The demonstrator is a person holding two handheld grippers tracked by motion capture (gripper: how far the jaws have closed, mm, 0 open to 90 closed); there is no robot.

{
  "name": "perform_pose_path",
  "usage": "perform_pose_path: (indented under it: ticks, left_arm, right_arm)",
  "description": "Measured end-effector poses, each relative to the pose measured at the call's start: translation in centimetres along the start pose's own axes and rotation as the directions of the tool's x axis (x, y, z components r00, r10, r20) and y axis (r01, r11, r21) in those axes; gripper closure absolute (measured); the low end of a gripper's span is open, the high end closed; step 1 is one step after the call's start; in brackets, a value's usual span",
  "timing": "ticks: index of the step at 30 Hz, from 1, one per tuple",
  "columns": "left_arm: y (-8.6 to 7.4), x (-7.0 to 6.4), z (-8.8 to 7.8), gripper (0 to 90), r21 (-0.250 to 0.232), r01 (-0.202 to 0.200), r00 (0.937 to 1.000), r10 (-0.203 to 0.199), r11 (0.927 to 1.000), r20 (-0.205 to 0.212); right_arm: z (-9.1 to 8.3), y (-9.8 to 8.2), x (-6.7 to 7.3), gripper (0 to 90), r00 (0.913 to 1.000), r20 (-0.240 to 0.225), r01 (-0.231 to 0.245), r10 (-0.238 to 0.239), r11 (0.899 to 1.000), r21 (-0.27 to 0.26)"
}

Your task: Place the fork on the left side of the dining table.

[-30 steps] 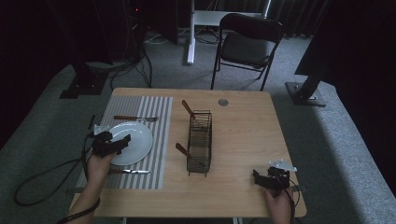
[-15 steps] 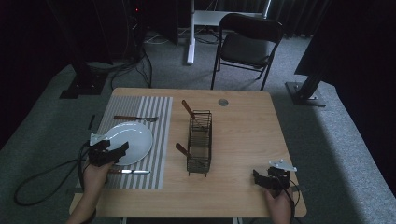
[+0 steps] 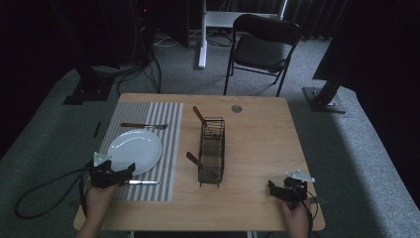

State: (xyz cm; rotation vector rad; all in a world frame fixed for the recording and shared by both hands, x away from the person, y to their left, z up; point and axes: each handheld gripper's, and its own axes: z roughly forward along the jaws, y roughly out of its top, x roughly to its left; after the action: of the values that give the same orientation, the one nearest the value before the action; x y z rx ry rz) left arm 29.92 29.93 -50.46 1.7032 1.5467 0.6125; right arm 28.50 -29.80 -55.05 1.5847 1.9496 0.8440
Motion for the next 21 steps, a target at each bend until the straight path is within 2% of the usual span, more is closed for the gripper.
perform_pose_path:
  ticks: [8,14,21]
  left_arm:
    - [-1.8,-0.6,-1.2,0.9,-0.003,-0.003,1.0000,0.003,1.0000,-0.004]
    - [-2.9,-0.8,-2.2,0.9,-0.001,-0.030,0.9988,0.030,0.9996,-0.038]
    - [-4.2,-0.7,-2.8,0.9,0.005,-0.032,0.9973,0.032,0.9995,-0.067]
  right_arm:
    - [0.0,0.0,0.0,13.5,1.0000,0.000,0.001,-0.001,1.000,0.000]
    - [0.0,0.0,0.0,13.5,1.0000,0.000,-0.002,0.002,1.000,0.001]
    - [0.0,0.0,0.0,13.5,1.0000,0.000,-0.002,0.002,1.000,0.001]
